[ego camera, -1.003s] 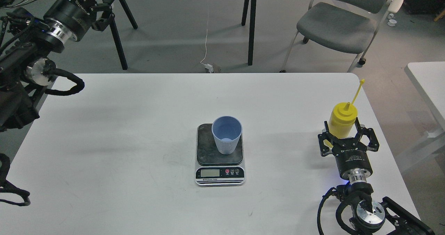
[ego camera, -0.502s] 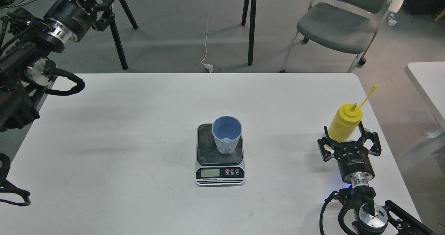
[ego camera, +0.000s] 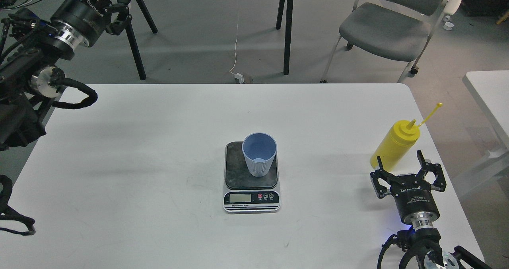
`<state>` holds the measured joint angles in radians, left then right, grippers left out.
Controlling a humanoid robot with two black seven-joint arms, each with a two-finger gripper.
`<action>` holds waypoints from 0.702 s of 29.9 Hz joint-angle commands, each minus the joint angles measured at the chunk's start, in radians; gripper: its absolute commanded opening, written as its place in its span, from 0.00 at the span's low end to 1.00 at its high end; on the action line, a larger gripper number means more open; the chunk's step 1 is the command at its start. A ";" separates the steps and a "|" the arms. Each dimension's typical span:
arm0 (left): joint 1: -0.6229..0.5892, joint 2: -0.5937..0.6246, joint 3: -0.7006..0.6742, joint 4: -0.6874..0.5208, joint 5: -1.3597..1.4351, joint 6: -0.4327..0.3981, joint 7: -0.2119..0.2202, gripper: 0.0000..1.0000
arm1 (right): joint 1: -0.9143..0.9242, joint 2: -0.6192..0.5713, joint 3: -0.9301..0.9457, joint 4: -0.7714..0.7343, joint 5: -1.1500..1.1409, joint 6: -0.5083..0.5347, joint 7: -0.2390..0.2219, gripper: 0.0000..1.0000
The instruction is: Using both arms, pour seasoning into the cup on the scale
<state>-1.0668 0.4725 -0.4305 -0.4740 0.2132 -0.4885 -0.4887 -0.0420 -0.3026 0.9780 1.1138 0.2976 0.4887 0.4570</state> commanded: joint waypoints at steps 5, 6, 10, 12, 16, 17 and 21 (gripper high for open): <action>-0.002 0.000 -0.001 -0.002 -0.001 0.000 0.000 0.94 | -0.085 -0.117 0.007 0.090 -0.005 0.000 0.002 0.99; -0.002 0.000 -0.001 -0.002 -0.001 0.000 0.000 0.94 | -0.093 -0.147 0.008 0.090 -0.005 0.000 0.002 0.99; -0.001 0.000 -0.002 -0.003 -0.001 0.000 0.000 0.94 | -0.090 -0.274 0.018 0.049 -0.012 0.000 0.003 0.99; 0.001 0.000 -0.002 -0.005 -0.003 0.000 0.000 0.94 | -0.069 -0.348 0.030 0.005 -0.020 0.000 0.002 0.99; 0.001 0.000 -0.004 -0.008 -0.005 0.000 0.000 0.94 | 0.111 -0.464 0.028 -0.144 -0.083 0.000 -0.001 0.99; 0.002 0.000 -0.008 -0.008 -0.005 0.000 0.000 0.94 | 0.164 -0.493 0.027 -0.185 -0.118 0.000 -0.001 0.99; -0.002 0.000 -0.014 -0.009 -0.006 0.000 0.000 0.94 | 0.403 -0.543 -0.031 -0.378 -0.341 0.000 -0.029 0.99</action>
<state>-1.0657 0.4724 -0.4410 -0.4820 0.2084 -0.4885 -0.4887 0.1896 -0.8211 0.9963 0.8724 0.1214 0.4887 0.4505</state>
